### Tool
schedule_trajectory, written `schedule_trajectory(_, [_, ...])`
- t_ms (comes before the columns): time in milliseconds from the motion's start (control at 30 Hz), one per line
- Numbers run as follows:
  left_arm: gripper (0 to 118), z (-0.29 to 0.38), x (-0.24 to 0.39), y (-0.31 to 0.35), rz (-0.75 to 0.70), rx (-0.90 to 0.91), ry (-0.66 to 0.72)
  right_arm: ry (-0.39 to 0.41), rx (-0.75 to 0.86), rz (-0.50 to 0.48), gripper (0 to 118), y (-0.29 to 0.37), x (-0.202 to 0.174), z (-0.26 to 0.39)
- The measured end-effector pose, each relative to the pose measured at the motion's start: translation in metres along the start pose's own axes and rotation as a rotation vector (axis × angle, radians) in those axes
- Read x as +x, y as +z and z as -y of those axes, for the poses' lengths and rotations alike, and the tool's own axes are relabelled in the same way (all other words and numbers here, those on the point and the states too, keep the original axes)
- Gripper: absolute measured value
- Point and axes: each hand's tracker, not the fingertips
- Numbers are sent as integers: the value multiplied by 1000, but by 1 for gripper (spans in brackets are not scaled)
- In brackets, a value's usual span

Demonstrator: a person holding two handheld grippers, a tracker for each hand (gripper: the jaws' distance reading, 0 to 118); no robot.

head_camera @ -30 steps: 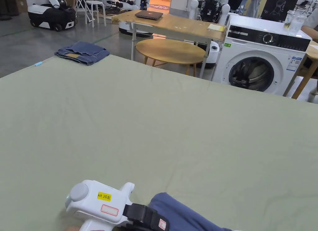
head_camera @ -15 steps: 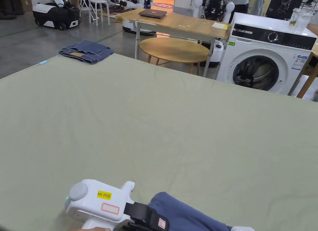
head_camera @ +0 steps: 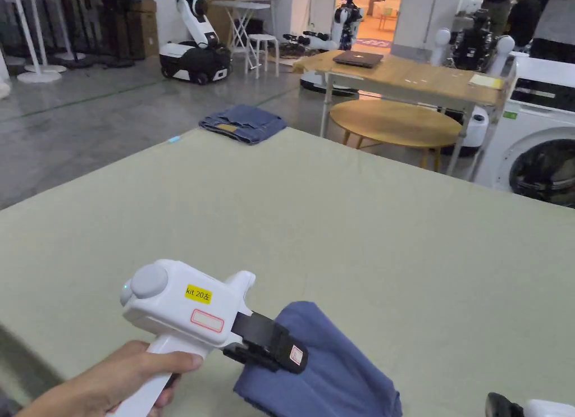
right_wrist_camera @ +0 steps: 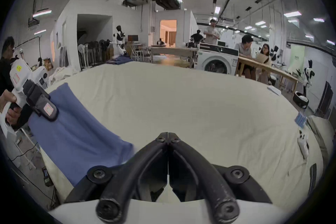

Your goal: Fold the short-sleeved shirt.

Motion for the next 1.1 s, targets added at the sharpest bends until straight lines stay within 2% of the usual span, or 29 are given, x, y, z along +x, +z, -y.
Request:
schedule_trajectory(167, [14,-35,-35,93,-189,54,8,4,15,-31,0,-11,-12,-17])
schedule_trajectory(433, [14,-84,-97,220,-498,65,137,30,-40,-42,0,-26,-23,-8])
schedule_trajectory(567, [14,-89,-123,240,-616,39,200,25,-84,-30,0,-32,-23,0])
schedule_trajectory(867, [14,-90,-155,222,-728,-1,223,23,-118,-8,0,-36,-22,2])
schedule_trajectory(933, [22,-89,-156,221,-754,1,235,25,-117,-12,0,-36,-22,0])
schedule_trajectory(1100, [57,-85,-148,246,-822,29,228,41,-113,-17,0,-32,-24,-1])
